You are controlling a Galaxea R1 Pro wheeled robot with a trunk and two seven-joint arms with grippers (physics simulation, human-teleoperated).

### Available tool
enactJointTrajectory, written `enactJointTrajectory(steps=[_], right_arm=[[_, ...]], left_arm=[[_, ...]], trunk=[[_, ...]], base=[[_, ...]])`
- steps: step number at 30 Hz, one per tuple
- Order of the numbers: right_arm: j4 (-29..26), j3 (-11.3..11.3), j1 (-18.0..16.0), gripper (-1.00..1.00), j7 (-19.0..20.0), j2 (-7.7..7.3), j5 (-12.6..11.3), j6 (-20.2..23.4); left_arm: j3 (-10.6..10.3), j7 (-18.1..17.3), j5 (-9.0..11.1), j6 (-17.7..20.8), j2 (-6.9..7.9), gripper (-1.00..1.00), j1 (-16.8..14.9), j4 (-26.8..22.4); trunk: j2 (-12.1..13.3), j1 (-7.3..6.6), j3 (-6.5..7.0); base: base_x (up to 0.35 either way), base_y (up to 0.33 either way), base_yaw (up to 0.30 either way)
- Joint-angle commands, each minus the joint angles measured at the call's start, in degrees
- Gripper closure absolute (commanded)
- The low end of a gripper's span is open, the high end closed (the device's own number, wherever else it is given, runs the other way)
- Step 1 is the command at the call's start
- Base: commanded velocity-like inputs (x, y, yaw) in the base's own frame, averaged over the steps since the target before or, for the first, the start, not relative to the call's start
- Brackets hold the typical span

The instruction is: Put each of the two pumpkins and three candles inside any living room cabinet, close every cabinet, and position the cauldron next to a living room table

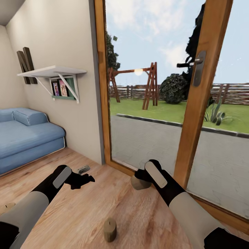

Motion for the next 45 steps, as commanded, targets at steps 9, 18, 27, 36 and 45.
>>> enactJointTrajectory(steps=[9, 18, 27, 36, 45], right_arm=[[-0.1, 0.1, -0.1, 1.0, -0.4, 0.32, -0.4, 0.0], [-0.1, 0.1, -0.1, 1.0, -0.2, 0.37, -0.5, 0.0], [-0.1, 0.1, -0.1, 1.0, -0.1, 0.33, -0.5, 0.0], [-0.1, 0.0, -0.1, 1.0, -0.2, 0.2, -0.4, 0.0], [-0.1, 0.0, -0.1, 1.0, -0.4, 0.11, -0.3, -0.1]], left_arm=[[-0.3, 0.4, 0.6, 0.2, 0.13, -1.0, -0.1, -0.1], [-0.3, 0.3, 0.7, 0.5, 0.14, -1.0, -0.1, -0.4], [-0.1, 0.2, 0.9, 0.9, 0.13, -1.0, -0.1, -0.4], [0.0, 0.4, 0.7, 1.5, 0.06, -1.0, 0.0, 0.1], [-0.1, 0.3, 0.6, 1.6, -0.2, -1.0, 0.0, 0.1]], trunk=[[0.0, 0.01, -0.07], [0.0, 0.01, -0.07], [-0.2, 0.24, -2.06], [-0.3, 0.47, -4.06], [-0.4, 0.7, -6.05]], base=[[0.157, 0.025, 0.0], [0.018, 0.002, 0.0], [0.001, 0.0, 0.0], [0.0, 0.0, 0.0], [0.0, 0.0, 0.0]])
